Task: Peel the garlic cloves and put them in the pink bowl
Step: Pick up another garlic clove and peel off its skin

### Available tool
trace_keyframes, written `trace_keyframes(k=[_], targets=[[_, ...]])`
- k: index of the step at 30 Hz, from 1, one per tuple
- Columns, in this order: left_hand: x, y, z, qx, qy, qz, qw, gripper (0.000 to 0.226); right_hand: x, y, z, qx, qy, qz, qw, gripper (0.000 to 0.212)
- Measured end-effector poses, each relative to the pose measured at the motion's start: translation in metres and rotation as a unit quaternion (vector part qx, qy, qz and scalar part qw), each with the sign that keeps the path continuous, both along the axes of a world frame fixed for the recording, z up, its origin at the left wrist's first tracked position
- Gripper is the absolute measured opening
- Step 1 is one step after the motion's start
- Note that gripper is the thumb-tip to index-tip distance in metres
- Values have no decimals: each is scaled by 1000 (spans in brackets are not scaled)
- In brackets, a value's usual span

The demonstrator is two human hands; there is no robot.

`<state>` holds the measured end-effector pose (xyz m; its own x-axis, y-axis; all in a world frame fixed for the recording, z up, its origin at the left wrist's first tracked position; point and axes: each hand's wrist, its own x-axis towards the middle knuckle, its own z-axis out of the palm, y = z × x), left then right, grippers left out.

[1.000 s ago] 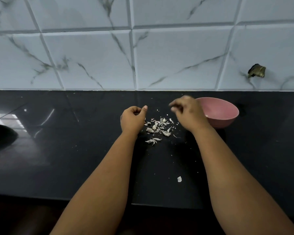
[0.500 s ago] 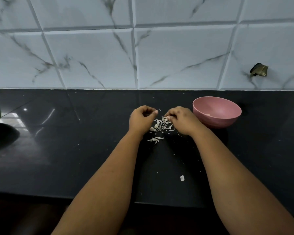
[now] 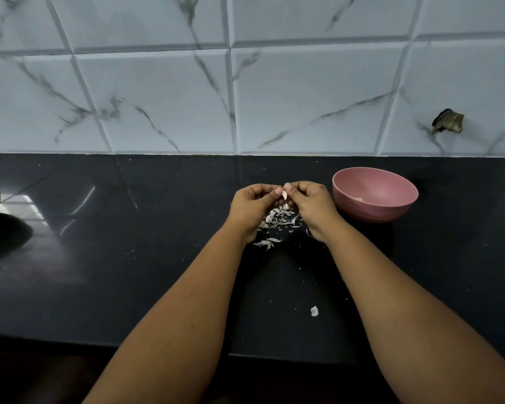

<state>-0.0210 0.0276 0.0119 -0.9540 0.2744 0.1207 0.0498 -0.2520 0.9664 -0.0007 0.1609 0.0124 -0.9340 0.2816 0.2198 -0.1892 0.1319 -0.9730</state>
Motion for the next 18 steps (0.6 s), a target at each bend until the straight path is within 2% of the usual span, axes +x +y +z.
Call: trace_keyframes(k=[3, 8, 11, 14, 16, 18], targets=[[-2, 1, -1, 12, -6, 3, 1000, 6, -5, 2, -1, 46, -8, -48, 998, 22], [-5, -2, 0, 30, -11, 28, 999, 10, 0, 11, 9, 213, 20, -120, 969, 38], [-4, -1, 0, 16, -5, 43, 999, 14, 5, 14, 10, 277, 49, -140, 949, 23], [-3, -1, -1, -1, 12, 59, 998, 15, 6, 16, 10, 274, 55, -167, 946, 2], [-3, -1, -1, -5, 25, 73, 997, 14, 5, 16, 10, 256, 62, -167, 950, 7], [-2, -1, -2, -28, 62, 94, 993, 15, 2, 12, 10, 192, 44, -140, 970, 10]])
